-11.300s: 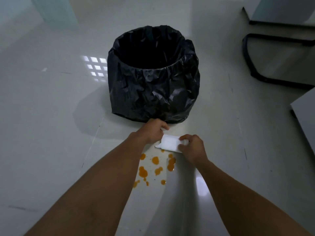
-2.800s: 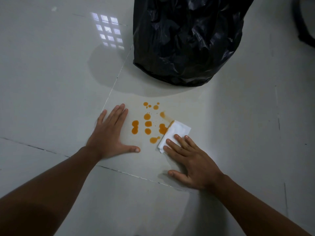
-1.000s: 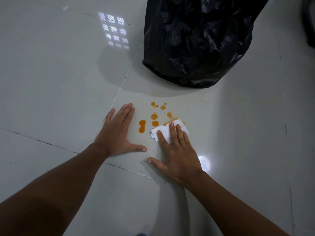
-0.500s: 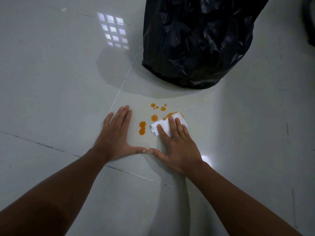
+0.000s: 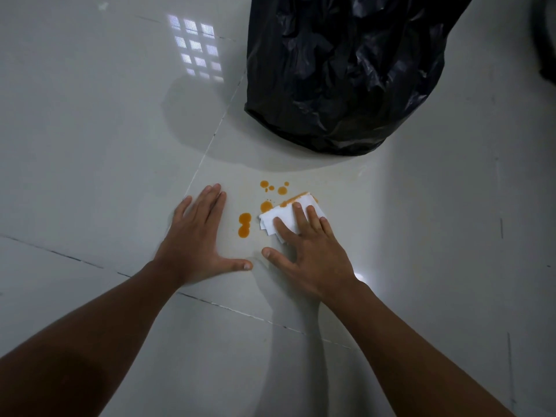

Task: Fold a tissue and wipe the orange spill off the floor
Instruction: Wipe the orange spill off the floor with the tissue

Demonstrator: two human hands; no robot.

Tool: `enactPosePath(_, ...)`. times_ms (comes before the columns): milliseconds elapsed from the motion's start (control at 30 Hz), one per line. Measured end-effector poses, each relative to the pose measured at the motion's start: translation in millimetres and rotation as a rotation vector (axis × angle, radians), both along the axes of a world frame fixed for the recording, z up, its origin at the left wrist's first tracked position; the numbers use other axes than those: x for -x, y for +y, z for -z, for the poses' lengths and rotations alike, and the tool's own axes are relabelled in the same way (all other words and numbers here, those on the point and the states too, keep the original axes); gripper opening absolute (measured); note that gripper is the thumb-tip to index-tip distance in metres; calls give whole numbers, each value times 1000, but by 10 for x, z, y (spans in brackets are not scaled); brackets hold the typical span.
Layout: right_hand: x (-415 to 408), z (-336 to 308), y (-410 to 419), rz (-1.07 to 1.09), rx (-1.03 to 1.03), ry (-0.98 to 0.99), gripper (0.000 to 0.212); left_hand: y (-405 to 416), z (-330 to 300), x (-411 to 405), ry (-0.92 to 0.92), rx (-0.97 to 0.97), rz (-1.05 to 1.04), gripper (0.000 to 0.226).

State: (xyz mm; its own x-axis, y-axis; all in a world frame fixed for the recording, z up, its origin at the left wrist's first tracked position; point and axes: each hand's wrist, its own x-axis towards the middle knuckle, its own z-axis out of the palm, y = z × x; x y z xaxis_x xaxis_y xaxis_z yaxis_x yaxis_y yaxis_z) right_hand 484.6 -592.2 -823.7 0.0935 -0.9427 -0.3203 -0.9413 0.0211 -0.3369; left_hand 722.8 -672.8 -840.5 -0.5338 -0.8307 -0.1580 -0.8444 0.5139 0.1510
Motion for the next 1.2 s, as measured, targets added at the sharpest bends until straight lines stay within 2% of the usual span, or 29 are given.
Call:
enactPosePath(267,136,-73,-207,-57,31,3,71,-11,0,-5,3,-5,3,143)
enactPosePath(467,154,-108,-419,-83,32,-52,53,-9,3,-11,14,-2,2,142)
enactPosePath(567,21,-97,-343,3,133,-58,69,-7,4,-3,20,3,4,142)
enactPosePath(700,-314,2,-215,124,45,6,97,5,19,-7,28,15,6,141)
enactPosePath(767,-406,51,-261,186,54,30,103,2,26,-8,30,19,3,141)
enactPosePath(967,-392,96,-461,252,95,-28,97,-9,13,-10,15,11,1,142)
enactPosePath(1200,-120,102,-574,118,95,-94,84,-26,30,-29,40,10,-7,135)
